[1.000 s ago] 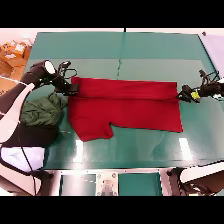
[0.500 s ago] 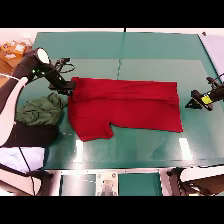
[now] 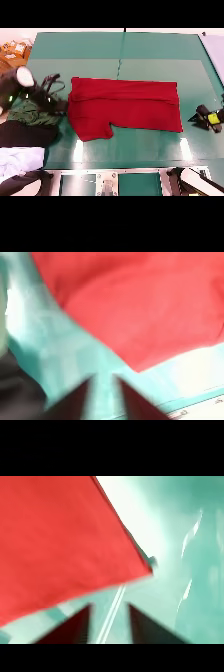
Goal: Fold the shirts.
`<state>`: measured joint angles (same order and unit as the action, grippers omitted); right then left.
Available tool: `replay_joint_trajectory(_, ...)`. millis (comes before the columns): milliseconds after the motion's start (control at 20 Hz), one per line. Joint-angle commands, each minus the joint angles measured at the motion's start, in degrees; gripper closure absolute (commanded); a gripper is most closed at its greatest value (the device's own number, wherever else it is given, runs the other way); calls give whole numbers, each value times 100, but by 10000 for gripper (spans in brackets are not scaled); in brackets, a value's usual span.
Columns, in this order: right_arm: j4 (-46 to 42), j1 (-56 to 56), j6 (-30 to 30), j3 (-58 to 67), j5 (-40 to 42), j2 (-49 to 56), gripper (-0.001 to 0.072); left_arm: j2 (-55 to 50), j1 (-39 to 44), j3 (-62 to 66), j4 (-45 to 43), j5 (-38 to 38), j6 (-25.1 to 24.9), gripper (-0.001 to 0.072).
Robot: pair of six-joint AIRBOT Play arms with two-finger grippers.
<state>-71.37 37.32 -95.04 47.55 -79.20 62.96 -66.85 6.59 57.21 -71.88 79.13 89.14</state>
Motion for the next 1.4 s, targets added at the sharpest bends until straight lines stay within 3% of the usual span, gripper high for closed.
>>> replay_joint_trajectory(0, 254, 85, -245, -1150, 275, -662, 355, 1056, 7, -1659, 487, -1102, 404, -3)
replay_joint_trajectory(100, 603, 85, -212, -1604, 684, -660, 356, 1102, 7, -2315, 1080, -1561, 374, -4)
replay_joint_trajectory(350, 1449, 85, -26, -2468, 1790, -638, 354, 1062, 7, -3571, 2597, -2903, -291, -4)
replay_joint_trajectory(700, 2459, -120, 146, -2610, 2889, -122, 353, 1060, 7, -3987, 4489, -3976, -1384, 9)
replay_joint_trajectory(750, 2717, -240, 313, -2610, 3093, -9, 354, 1060, 7, -3989, 4704, -3969, -1622, 197)
replay_joint_trajectory(800, 2949, -358, 446, -2610, 3248, 98, 354, 1060, 7, -3989, 4837, -3939, -1799, 246)
replay_joint_trajectory(850, 3119, -450, 540, -2588, 3348, 214, 355, 1060, 7, -3989, 4835, -3917, -1814, 248)
replay_joint_trajectory(950, 3198, -507, 678, -2514, 3375, 345, 367, 1060, 7, -4000, 4830, -3928, -1947, 497)
replay_joint_trajectory(1000, 3198, -505, 743, -2494, 3375, 345, 380, 1060, 7, -4006, 4826, -3926, -1991, 530)
replay_joint_trajectory(1050, 3195, -498, 837, -2472, 3368, 345, 525, 1060, 7, -4006, 4826, -3917, -2039, 532)
replay_joint_trajectory(1100, 3195, -496, 953, -2468, 3331, 339, 697, 1060, 7, -4006, 4809, -3906, -2107, 671)
replay_joint_trajectory(1350, 2914, -494, 1349, -2452, 2780, 321, 699, 1082, 7, -3818, 4236, -3418, -2188, 678)
